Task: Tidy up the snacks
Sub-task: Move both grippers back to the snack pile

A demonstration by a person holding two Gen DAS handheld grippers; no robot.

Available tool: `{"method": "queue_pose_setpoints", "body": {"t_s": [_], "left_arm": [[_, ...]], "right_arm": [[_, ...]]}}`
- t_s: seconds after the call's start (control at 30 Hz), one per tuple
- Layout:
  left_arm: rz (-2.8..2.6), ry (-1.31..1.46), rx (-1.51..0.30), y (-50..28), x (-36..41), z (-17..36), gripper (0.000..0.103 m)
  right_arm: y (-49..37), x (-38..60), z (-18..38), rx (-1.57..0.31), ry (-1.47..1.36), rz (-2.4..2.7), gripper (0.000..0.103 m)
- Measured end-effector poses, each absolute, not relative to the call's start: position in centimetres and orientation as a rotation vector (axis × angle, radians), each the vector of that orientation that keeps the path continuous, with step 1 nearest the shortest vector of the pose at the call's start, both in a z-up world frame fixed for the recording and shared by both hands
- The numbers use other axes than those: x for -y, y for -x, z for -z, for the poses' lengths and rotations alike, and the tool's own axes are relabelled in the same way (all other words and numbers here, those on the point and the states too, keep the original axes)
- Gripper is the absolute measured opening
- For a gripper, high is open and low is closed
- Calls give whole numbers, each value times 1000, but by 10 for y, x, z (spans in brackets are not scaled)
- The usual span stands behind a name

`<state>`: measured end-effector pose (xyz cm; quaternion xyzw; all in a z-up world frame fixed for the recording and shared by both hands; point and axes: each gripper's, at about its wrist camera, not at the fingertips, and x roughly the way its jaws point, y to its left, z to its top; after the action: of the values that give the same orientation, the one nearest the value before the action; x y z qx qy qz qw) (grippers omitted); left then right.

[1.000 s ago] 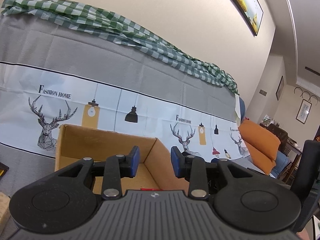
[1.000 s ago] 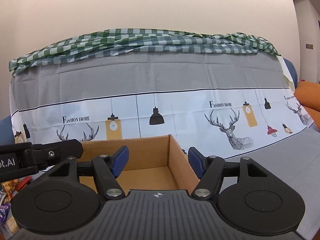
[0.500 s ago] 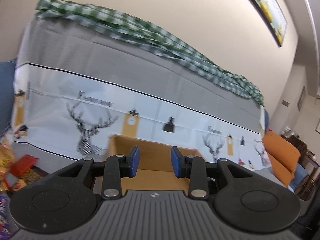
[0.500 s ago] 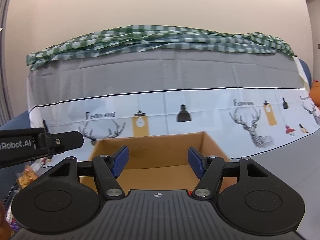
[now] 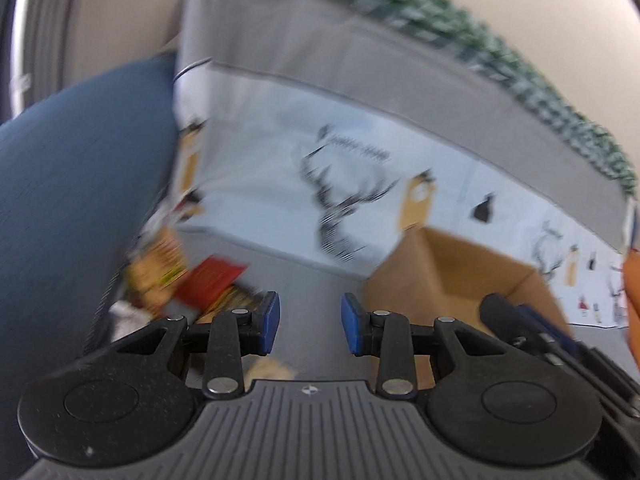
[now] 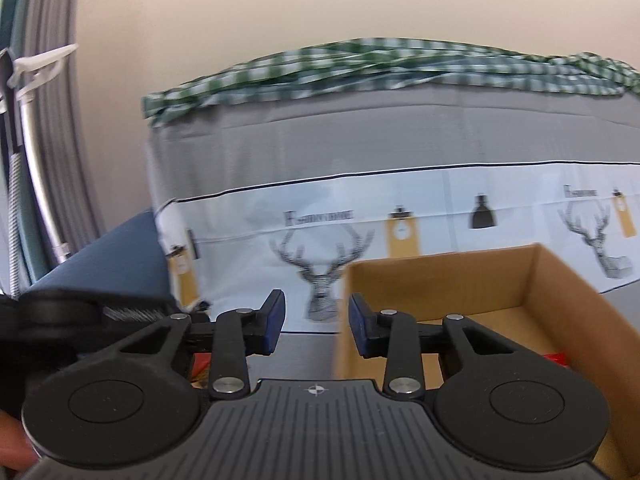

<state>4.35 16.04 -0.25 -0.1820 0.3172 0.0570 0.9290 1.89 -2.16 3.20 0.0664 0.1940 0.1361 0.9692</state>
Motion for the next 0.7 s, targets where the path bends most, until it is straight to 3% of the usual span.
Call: {"method": "queue_pose_setpoints", "body": {"t_s": [0.57, 0.7], "left_arm": [[-197, 426, -719, -25, -214, 16, 37], [-210, 442, -727, -24, -223, 18, 37]], "right_arm": [[-17, -60, 2, -493, -89, -368, 37], [-25, -74, 21, -589, -68, -371, 48]]}}
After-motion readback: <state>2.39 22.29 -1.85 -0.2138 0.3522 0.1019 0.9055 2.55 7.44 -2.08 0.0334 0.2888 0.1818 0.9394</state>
